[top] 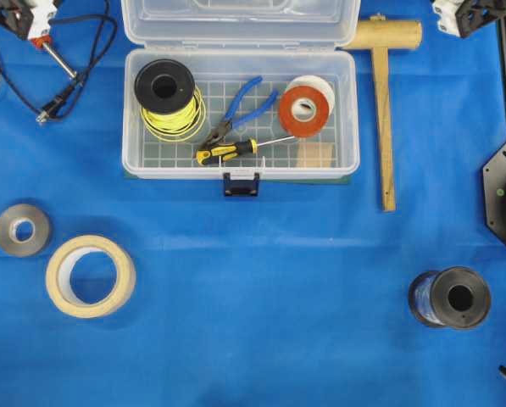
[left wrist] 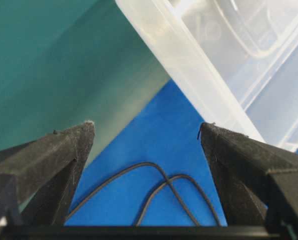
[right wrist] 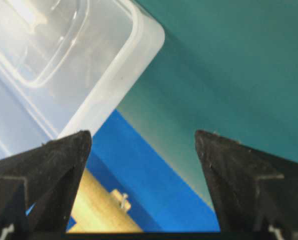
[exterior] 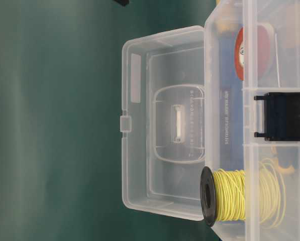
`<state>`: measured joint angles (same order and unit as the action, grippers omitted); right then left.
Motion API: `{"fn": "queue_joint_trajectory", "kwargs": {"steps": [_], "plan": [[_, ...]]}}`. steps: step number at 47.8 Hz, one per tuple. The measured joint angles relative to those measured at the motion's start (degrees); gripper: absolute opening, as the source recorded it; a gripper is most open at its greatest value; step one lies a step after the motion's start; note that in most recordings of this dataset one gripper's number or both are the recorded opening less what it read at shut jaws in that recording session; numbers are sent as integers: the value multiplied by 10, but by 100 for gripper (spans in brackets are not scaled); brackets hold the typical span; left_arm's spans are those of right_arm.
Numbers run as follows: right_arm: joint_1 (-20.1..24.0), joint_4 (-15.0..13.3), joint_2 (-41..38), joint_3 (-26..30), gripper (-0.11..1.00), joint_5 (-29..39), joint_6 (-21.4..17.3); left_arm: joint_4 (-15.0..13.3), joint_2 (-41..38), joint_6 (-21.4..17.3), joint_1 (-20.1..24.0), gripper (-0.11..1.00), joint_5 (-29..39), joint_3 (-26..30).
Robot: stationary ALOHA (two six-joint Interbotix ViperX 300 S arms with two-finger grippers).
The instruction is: Open the tool box with both arms.
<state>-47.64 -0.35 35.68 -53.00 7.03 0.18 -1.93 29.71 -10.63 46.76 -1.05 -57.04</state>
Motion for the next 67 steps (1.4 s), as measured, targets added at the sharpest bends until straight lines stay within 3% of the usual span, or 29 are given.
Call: {"fn": "queue_joint_trajectory", "kwargs": {"steps": [6,12,31,44,49,56,67], "plan": [[0,2,-1,0,83,0,-4,0,5,13,-5,91,0,-3],[25,5,-2,0,83,0,-7,-1,6,15,-47,91,0,-3],[272,14,-2,-5,83,23,-9,-2,13,18,-266,91,-1,-11],[411,22,-2,-9,83,25,-11,-2,13,50,-382,91,-3,-17],[440,26,-3,-10,83,27,-12,-2,13,56,-414,91,-3,-19],[442,27,7,-17,82,46,-14,-3,23,57,-421,91,1,-25],[444,29,105,-54,82,81,-20,-3,130,58,-421,91,10,-75]]}}
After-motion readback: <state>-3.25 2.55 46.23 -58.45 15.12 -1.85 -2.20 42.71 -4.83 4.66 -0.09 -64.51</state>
